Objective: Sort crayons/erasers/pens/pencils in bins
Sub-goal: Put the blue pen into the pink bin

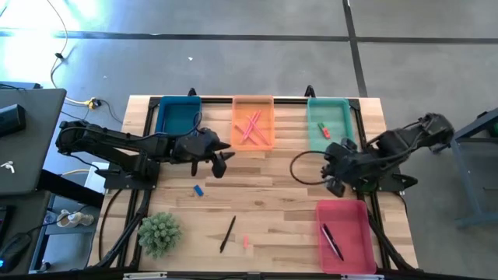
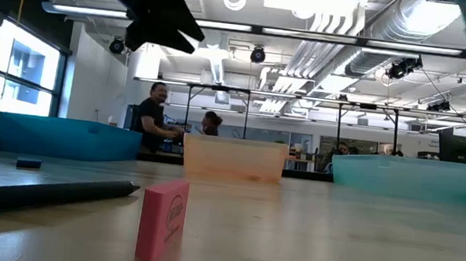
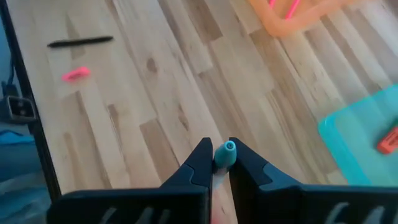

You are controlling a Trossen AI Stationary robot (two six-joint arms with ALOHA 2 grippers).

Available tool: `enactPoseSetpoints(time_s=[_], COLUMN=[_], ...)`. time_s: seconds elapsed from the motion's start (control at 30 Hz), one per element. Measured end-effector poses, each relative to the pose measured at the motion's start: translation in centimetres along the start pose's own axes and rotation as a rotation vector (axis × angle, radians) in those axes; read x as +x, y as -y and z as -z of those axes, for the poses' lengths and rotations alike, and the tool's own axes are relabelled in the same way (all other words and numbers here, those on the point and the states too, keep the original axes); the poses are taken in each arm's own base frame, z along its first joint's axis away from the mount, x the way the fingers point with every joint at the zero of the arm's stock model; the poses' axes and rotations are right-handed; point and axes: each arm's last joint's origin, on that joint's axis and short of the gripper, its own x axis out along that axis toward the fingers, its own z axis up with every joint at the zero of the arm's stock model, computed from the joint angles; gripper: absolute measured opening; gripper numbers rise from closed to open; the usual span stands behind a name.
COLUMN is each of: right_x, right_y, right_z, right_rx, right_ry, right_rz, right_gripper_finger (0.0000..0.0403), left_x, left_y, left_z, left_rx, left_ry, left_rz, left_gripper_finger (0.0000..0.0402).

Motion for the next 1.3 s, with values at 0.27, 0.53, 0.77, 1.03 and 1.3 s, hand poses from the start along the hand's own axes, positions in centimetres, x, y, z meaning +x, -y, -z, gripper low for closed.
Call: enactPoseSetpoints(time_s=[0.27, 0.53, 0.77, 1.03, 1.3], right_x=[-1.6, -0.1, 0.8, 2.8, 6.9], right_y=[-0.8, -0.7, -0.9, -1.2, -2.8], right_z=[3.0, 7.2, 9.6, 12.1, 15.0], right_rx=[-0.043, -0.03, 0.03, 0.05, 0.108], right_ry=[-0.013, -0.035, -0.121, -0.189, -0.202], right_rz=[0.007, 0.007, -0.175, -0.273, -0.454], right_gripper_finger=[0.0011, 0.0011, 0.0011, 0.0011, 0.0011], left_x=[-0.2, -0.9, -1.7, -3.0, -3.8], left_y=[-0.4, 0.7, 1.9, 3.1, 4.2], left_z=[1.3, 2.7, 3.6, 5.2, 6.2], left_rx=[-0.129, -0.275, -0.48, -0.649, -0.796], left_ry=[-0.123, -0.195, -0.232, -0.294, -0.333], left_rz=[-0.054, -0.058, -0.049, -0.093, -0.091], left_gripper_finger=[0.0162, 0.0162, 0.0162, 0.0162, 0.0154])
